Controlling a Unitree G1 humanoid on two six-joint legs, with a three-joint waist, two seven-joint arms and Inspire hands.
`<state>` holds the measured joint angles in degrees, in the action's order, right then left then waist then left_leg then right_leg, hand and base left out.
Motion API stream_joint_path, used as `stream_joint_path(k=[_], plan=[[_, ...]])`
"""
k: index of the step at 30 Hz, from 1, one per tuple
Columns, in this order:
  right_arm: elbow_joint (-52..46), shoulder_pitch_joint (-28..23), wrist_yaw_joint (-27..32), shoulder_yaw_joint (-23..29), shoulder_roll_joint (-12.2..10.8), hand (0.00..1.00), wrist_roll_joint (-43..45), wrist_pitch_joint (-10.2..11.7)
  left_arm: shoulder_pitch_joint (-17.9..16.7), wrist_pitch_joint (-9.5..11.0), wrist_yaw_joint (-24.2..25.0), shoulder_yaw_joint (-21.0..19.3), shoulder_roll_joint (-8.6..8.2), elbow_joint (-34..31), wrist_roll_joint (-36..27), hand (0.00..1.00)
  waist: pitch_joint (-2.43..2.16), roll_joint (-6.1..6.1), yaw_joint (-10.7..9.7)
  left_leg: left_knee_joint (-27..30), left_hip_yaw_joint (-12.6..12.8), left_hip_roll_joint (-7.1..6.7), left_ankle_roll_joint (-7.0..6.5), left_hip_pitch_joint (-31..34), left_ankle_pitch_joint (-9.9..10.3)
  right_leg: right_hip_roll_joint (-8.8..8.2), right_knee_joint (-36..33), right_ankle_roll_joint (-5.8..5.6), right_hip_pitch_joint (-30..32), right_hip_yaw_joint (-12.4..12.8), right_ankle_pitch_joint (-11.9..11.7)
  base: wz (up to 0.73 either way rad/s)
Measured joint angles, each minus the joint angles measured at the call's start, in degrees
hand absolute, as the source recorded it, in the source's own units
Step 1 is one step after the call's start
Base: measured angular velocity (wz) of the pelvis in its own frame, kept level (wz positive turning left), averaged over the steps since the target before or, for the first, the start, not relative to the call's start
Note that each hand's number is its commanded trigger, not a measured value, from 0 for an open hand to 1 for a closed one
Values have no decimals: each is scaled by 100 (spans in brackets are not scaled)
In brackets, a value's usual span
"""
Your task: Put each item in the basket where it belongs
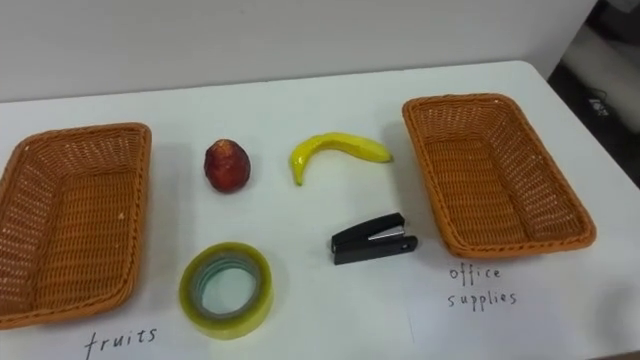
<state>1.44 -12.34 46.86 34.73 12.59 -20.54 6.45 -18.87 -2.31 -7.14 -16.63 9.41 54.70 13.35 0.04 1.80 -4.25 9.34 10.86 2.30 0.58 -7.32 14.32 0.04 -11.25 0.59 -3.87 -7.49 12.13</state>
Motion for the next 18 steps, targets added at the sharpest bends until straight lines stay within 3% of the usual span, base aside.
stream_joint_path(k=[8, 18], plan=[[-708, 99, -79, -434, 3, 0, 533, -2, 23, -22, -6, 133, 4, 61, 0, 0, 8, 15, 21, 30, -3, -6, -2, -15, -1, -14, -38, 0, 4, -4, 2, 0], [-1240, 103, 41, -482, 45, 0, 1266, -2, 33, -15, -13, 245, 9, 57, 14, 0, -4, 5, 98, 34, -22, -5, -4, -35, -3, -9, -36, 2, 2, -29, 1, 0]])
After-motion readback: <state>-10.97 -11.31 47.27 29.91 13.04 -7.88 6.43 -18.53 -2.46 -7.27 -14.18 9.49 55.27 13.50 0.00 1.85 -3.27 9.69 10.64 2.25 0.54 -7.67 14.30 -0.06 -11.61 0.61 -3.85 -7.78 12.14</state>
